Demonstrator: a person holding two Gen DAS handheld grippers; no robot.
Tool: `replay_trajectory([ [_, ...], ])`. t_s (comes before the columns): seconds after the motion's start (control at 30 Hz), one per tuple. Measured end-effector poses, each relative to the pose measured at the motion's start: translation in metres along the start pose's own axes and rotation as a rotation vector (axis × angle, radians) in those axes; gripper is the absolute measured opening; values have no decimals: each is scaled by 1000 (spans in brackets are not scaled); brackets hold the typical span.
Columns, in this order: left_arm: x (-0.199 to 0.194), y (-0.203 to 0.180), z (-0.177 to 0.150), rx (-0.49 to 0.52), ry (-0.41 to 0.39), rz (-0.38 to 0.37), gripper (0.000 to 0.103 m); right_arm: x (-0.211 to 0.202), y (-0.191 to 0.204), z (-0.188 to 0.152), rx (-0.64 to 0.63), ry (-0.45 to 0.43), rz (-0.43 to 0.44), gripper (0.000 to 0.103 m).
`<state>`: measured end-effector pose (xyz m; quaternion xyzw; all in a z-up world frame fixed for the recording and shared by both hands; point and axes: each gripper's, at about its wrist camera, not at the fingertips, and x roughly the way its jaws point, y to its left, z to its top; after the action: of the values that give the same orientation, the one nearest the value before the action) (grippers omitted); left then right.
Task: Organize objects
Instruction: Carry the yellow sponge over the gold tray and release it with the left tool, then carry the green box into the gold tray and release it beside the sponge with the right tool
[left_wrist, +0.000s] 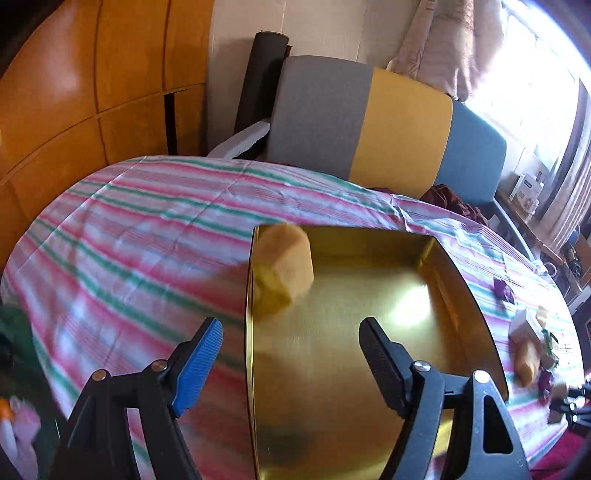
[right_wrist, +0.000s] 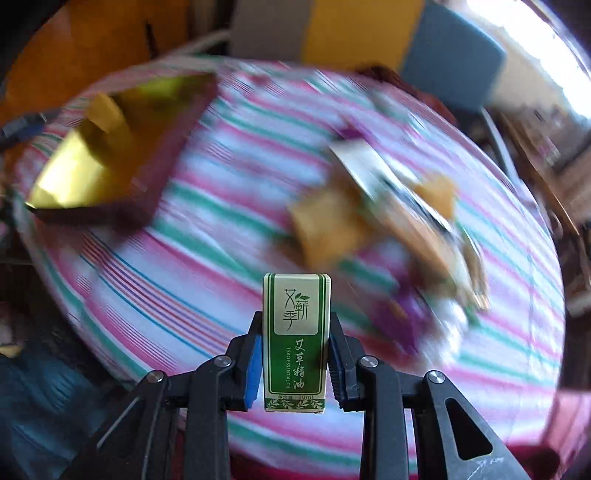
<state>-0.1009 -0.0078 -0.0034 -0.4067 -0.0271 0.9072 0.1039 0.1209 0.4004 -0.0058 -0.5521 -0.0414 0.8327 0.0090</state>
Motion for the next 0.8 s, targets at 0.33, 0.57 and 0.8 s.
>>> replay_trajectory([
  [0.33, -33, 3, -31, -14, -22, 44, 77, 30, 130, 101, -142, -125, 193, 31],
  [0.57, -49, 5, -37, -3, -62, 86, 77, 55, 180, 153, -132, -136, 299, 31],
  [0.8, -52, 8, -41, -15, -61, 95, 77, 56, 217, 163, -124, -118, 355, 31],
])
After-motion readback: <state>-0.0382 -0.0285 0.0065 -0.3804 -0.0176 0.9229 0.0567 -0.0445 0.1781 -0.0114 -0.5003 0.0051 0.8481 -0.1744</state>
